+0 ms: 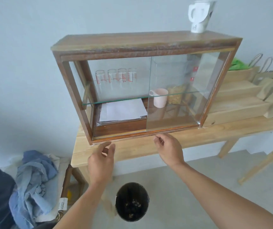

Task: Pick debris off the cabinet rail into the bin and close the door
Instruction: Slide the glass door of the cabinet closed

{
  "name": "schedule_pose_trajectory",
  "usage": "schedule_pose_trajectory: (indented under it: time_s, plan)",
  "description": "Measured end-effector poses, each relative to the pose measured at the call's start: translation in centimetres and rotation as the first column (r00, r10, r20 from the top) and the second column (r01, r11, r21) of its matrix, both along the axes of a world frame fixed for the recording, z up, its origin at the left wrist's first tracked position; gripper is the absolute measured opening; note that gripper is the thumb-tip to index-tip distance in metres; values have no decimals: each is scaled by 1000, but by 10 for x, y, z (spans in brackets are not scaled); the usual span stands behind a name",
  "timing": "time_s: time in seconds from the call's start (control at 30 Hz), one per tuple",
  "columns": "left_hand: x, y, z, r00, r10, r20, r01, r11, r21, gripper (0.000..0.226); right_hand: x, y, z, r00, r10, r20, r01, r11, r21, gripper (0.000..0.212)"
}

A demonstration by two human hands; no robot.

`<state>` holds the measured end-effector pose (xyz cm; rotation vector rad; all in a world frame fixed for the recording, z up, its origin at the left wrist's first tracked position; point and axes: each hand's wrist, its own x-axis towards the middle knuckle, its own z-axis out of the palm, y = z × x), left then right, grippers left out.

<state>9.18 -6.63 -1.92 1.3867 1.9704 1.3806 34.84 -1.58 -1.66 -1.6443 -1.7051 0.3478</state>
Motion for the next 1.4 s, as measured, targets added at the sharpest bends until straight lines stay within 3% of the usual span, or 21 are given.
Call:
schedule_pose_trajectory:
  time_s: [0.1, 0.2, 0.3, 0.43, 0.57, 0.77, 1.03, 1.4]
  plan:
    - [-24, 10, 31, 990, 126, 62, -134, 981, 140, 33, 10, 21, 44, 993, -21, 113, -12, 959, 283, 20]
    - [-46, 18, 51, 968, 229, 106, -245, 951, 187, 67, 25, 45, 79, 936, -116, 332, -73, 860, 506, 59]
    - [-64, 27, 62, 973, 230, 34, -233, 965, 118, 98, 43, 62, 104, 825, -179, 536, -173, 823, 541, 95]
    - [-70, 33, 69, 999, 21, -33, -21, 1000, -7, 119, 72, 84, 120, 648, -234, 725, -295, 800, 522, 110]
    - [-60, 34, 69, 997, -70, -35, 70, 998, -9, 121, 81, 104, 127, 590, -241, 770, -339, 792, 508, 122]
    - [-50, 37, 64, 999, -39, 11, 39, 999, 15, 124, 67, 130, 129, 525, -215, 823, -471, 732, 492, 113]
    - [-37, 43, 61, 998, 46, 36, -48, 998, 51, 127, 29, 126, 139, 501, -160, 850, -544, 706, 454, 119]
    - [-34, 35, 72, 999, 41, -25, -40, 998, 42, 127, -55, 121, 143, 492, -115, 863, -610, 662, 436, 125]
